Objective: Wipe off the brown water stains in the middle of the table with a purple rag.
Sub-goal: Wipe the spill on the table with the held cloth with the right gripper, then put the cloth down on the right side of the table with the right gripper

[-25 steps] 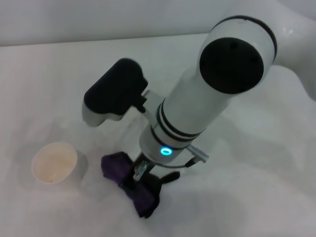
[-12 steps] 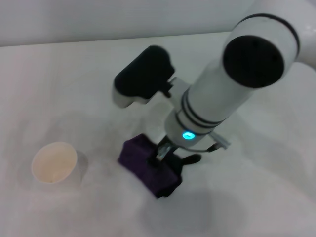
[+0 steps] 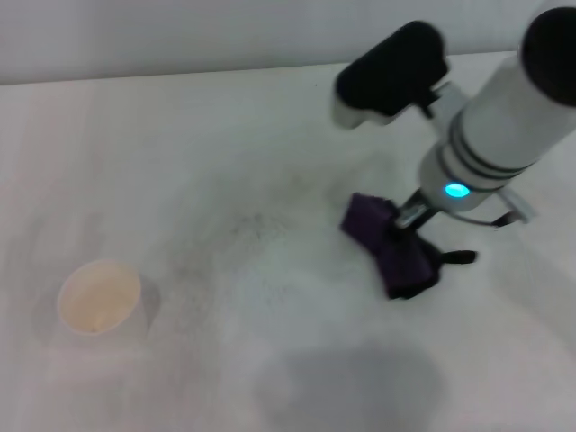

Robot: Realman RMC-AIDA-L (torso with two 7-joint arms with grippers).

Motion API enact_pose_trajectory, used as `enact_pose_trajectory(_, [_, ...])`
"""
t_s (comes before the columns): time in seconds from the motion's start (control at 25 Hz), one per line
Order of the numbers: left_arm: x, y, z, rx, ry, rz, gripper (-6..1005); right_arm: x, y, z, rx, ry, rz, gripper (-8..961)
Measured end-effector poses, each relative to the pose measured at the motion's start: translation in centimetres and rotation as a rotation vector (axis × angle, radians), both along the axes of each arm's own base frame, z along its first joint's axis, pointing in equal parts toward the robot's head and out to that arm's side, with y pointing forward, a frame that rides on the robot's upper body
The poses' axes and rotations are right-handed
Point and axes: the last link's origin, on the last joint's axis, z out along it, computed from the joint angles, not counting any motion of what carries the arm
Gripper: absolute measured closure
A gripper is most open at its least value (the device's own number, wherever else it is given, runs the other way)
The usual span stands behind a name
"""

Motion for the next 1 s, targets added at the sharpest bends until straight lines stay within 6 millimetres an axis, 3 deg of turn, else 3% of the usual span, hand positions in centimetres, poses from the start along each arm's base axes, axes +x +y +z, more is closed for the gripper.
enact_pose_trajectory(0.12, [0.0,0.1,0.0,-0.002,-0.001,0.004,104,1.6,0.5,1.5,0.041,-0.031,-0.039,893])
enact_pose_trajectory(0.28, [0.0,0.2,-0.1,-0.004,-0.001,0.007,105,2.7,0.6,2.1,0.053,-0.027,-0.061,893])
enact_pose_trajectory(0.84, [0.2,0.7,0.1,0.001,0.007,-0.001,106,3.1,0.9,2.3,0.060,-0.010,-0.061,882])
enact_pose_trajectory(0.96, [0.3,0.9,0.1,0.000,0.007,-0.004,106,3.1,1.0,2.4,0.066,-0.001,-0.061,637])
enact_pose_trajectory(1.0, [0.3,0.9,0.1,-0.001,0.007,-0.005,106,3.0,1.0,2.5,0.070,0.006,-0.056,629])
